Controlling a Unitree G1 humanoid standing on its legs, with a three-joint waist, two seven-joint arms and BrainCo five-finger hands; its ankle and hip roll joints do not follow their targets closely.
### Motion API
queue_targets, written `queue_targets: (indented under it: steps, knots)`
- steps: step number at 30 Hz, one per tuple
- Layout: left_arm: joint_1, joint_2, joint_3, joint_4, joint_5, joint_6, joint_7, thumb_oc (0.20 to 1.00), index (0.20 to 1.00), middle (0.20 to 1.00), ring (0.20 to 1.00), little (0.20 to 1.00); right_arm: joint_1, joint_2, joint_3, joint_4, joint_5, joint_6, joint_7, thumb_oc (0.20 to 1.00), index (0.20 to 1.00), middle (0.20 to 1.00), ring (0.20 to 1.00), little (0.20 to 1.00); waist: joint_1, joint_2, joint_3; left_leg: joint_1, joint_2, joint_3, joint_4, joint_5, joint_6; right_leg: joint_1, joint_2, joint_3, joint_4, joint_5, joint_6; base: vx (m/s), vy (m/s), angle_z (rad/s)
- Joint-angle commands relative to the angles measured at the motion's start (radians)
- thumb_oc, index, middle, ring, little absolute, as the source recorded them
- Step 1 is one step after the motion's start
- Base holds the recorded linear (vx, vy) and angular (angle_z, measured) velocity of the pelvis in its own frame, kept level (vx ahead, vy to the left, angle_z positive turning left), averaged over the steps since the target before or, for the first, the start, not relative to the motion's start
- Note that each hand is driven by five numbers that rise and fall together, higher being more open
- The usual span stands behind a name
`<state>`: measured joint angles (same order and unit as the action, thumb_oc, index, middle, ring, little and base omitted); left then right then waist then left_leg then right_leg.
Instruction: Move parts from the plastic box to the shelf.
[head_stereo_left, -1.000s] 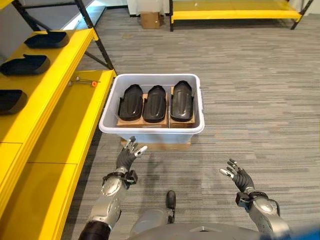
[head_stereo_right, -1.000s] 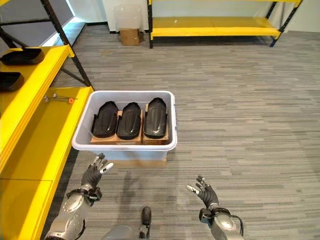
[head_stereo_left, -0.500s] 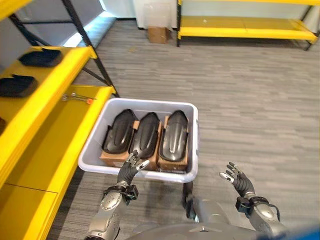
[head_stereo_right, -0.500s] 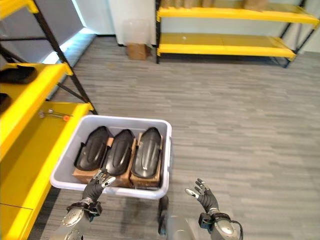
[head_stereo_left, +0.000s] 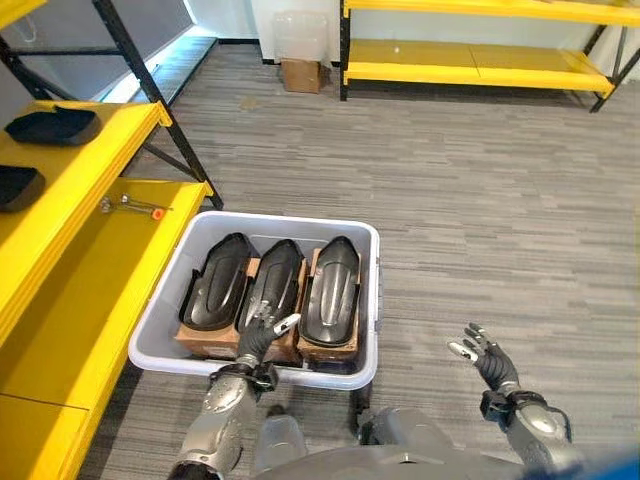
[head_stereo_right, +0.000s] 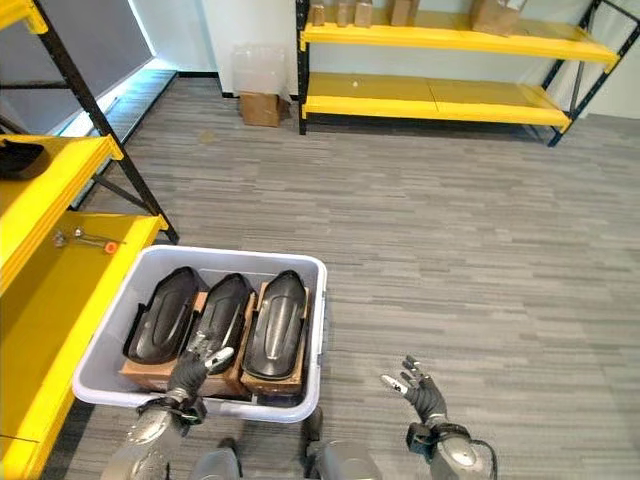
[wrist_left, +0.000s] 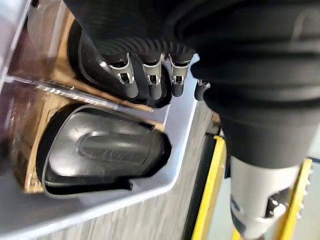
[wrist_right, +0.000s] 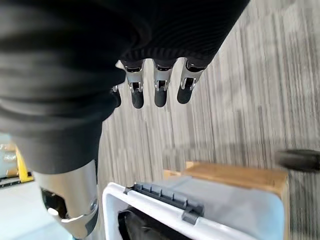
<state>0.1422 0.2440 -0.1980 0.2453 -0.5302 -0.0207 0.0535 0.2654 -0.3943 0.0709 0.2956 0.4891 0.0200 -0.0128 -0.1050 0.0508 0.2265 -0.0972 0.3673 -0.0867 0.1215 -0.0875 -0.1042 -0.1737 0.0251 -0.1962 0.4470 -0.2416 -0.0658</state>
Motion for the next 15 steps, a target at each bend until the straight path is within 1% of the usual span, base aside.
queue_targets:
  steps: [1,2,3,4,6,8,10,12,15]
  knots:
    - [0.067,0.083,0.044,-0.107,-0.002,-0.051,0.006,1.0,1.0,1.0,1.0,1.0,0.01,0.031,-0.006,-0.073,0.037,-0.042,-0.001,1.0,1.0,1.0,1.0,1.0,0.014,-0.036,-0.055,0.115,-0.061,0.104,-0.144,0.192,-0.026,0.156,-0.151,0.027,-0.257,0.076,0.155,0.11,0.383,0.32]
    - [0.066,0.085,0.038,-0.104,-0.002,-0.052,0.001,1.0,1.0,1.0,1.0,1.0,0.012,0.034,-0.013,-0.079,0.039,-0.042,-0.003,1.0,1.0,1.0,1.0,1.0,0.015,-0.03,-0.055,0.123,-0.081,0.103,-0.154,0.168,-0.022,0.16,-0.168,0.026,-0.264,0.087,0.165,0.12,0.463,-0.04]
    - [0.055,0.1,0.03,-0.102,0.001,-0.055,-0.008,1.0,1.0,1.0,1.0,1.0,0.003,0.042,-0.021,-0.079,0.042,-0.044,-0.009,1.0,1.0,1.0,1.0,1.0,0.01,-0.029,-0.054,0.117,-0.121,0.113,-0.125,0.126,-0.013,0.182,-0.21,0.025,-0.294,0.124,0.191,0.09,0.368,0.0]
    - [0.055,0.1,0.03,-0.102,0.001,-0.055,-0.008,1.0,1.0,1.0,1.0,1.0,0.003,0.042,-0.021,-0.079,0.041,-0.044,-0.01,1.0,1.0,1.0,1.0,1.0,0.01,-0.029,-0.054,0.116,-0.122,0.113,-0.122,0.125,-0.012,0.183,-0.211,0.025,-0.295,0.125,0.191,0.08,0.337,0.19]
    - [0.048,0.116,0.028,-0.103,0.008,-0.058,-0.015,1.0,1.0,1.0,1.0,1.0,-0.002,0.053,-0.027,-0.094,0.045,-0.044,-0.006,1.0,1.0,1.0,1.0,1.0,0.008,-0.039,-0.048,0.099,-0.152,0.134,-0.08,0.085,-0.005,0.198,-0.247,0.026,-0.335,0.16,0.215,0.04,0.247,0.21]
    - [0.039,0.131,0.027,-0.104,0.013,-0.06,-0.014,1.0,1.0,1.0,1.0,1.0,-0.017,0.061,-0.024,-0.096,0.045,-0.047,-0.006,1.0,1.0,1.0,1.0,1.0,0.011,-0.045,-0.044,0.089,-0.175,0.153,-0.062,0.06,0.006,0.191,-0.275,0.036,-0.357,0.185,0.233,0.02,0.254,0.01]
    - [0.032,0.142,0.03,-0.104,0.015,-0.063,-0.01,1.0,1.0,1.0,1.0,1.0,-0.027,0.066,-0.023,-0.092,0.045,-0.048,-0.006,1.0,1.0,1.0,1.0,1.0,0.016,-0.055,-0.041,0.076,-0.191,0.176,-0.037,0.042,0.011,0.187,-0.299,0.035,-0.379,0.21,0.246,0.01,0.201,-0.18]
    - [0.023,0.147,0.032,-0.102,0.015,-0.067,-0.006,1.0,1.0,1.0,1.0,1.0,-0.037,0.072,-0.018,-0.095,0.045,-0.05,-0.007,1.0,1.0,1.0,1.0,1.0,0.02,-0.066,-0.04,0.068,-0.198,0.188,-0.024,0.029,0.018,0.181,-0.308,0.037,-0.39,0.224,0.253,0.01,0.125,-0.27]
    - [0.017,0.147,0.032,-0.1,0.011,-0.068,0.0,1.0,1.0,1.0,1.0,1.0,-0.041,0.071,-0.015,-0.096,0.045,-0.052,-0.009,1.0,1.0,1.0,1.0,1.0,0.022,-0.082,-0.041,0.057,-0.201,0.201,-0.007,0.02,0.018,0.182,-0.317,0.031,-0.409,0.237,0.26,0.02,0.065,-0.11]
